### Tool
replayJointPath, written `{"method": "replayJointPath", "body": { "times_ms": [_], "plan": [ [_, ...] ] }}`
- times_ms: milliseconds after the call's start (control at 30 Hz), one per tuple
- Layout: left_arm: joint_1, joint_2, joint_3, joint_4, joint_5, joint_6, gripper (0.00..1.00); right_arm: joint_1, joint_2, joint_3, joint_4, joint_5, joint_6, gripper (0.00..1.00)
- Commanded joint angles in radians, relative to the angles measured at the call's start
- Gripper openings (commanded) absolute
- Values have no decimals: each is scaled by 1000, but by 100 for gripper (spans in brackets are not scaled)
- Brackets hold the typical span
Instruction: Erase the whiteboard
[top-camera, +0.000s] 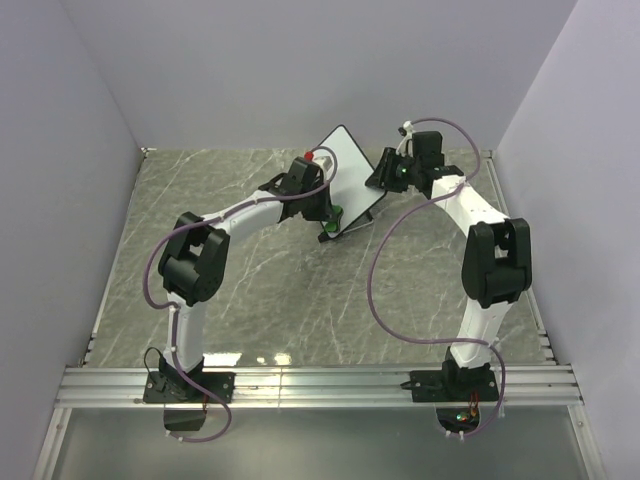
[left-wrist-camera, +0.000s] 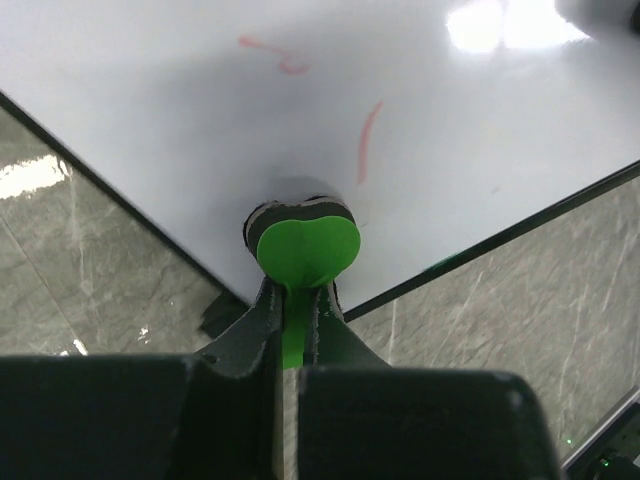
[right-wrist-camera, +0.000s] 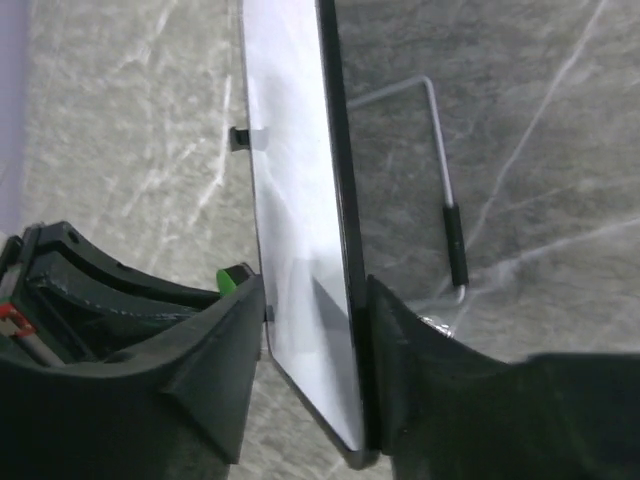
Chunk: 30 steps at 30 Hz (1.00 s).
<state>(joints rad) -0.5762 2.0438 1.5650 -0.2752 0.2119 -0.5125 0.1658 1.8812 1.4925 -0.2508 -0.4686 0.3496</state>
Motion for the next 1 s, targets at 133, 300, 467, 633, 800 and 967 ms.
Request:
{"method": "replayJointPath", "body": {
  "times_ms": [133, 300, 467, 633, 800, 967],
  "plan": [
    [3, -7, 72, 14, 10, 9, 0, 5, 25, 23, 39, -50, 6, 12],
    [-1, 15, 76, 37, 23, -11, 0, 3, 29, -5, 28, -59, -17, 0],
    [-10, 49, 134, 56, 27, -30, 0, 3, 16, -50, 39, -79, -17, 0],
    [-5, 116, 231, 47, 3, -26, 0, 3, -28, -118, 53, -90, -18, 0],
    [50, 173, 256, 67, 7, -41, 0, 3, -59, -169, 39, -94, -21, 0],
    [91, 184, 199, 90, 1, -37, 0, 3, -85, -175, 21, -90, -26, 0]
  ]
}}
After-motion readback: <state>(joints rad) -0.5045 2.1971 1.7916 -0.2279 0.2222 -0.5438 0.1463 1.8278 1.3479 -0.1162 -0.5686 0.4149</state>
